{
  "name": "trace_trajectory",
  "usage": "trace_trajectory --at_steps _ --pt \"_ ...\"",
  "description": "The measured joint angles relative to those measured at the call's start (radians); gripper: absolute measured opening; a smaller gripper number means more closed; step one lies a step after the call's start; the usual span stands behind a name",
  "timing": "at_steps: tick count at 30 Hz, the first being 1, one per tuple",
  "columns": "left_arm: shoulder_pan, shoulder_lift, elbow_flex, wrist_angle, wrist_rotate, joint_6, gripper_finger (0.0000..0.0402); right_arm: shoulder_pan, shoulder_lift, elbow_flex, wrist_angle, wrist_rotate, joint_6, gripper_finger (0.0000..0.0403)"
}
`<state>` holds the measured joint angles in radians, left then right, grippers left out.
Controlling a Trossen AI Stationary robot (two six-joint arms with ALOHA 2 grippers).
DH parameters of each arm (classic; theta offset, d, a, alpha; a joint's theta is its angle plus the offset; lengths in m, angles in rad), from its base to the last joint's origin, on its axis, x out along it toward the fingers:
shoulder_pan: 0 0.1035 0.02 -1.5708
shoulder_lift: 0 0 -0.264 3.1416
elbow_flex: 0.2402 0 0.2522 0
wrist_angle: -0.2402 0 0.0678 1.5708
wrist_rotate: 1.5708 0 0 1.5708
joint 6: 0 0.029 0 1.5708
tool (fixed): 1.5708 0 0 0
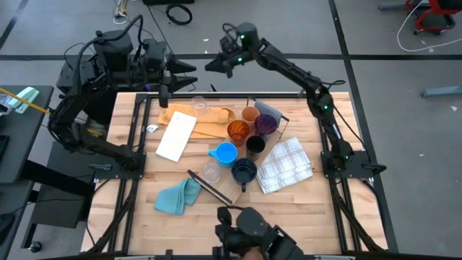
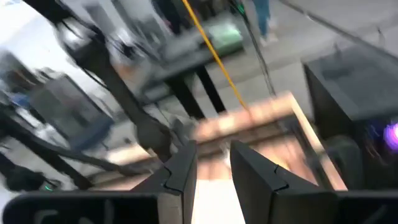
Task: Stack small to large cups/mugs on shelf
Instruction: Put the transparent mug on the shelf
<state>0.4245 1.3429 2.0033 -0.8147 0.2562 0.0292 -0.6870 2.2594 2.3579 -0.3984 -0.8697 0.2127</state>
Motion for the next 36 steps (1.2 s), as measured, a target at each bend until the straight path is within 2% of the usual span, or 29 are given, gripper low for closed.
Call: trace_trajectory --at_steps 6,12,14,20,28,36 --pt "-0.008 0.002 0.0 -0.002 -0.01 -0.004 0.0169 0.022 0.021 -0.047 -0.125 0.146 -0.144 0.0103" --pt "-0.008 0.002 0.0 -0.003 -0.011 -0.015 0.0169 0.098 0.028 -0.049 -0.176 0.354 -0.462 0.0103" --pt "-0.008 0.001 0.0 -0.005 -0.011 -0.019 0.0169 0.125 0.027 -0.049 -0.171 0.427 -0.502 0.0103" --pt "-0.008 0.002 0.0 -0.036 -0.01 -0.019 0.0167 0.164 0.048 -0.049 -0.201 0.538 -0.481 0.0105" --pt "-0.01 0.002 0.0 -0.038 -0.01 -0.019 0.0167 0.175 0.073 -0.049 -0.353 0.559 -0.479 0.0135" --pt "-0.01 0.002 0.0 -0.048 -0.009 -0.019 0.0165 0.207 0.093 -0.049 -0.373 0.64 -0.458 0.0163"
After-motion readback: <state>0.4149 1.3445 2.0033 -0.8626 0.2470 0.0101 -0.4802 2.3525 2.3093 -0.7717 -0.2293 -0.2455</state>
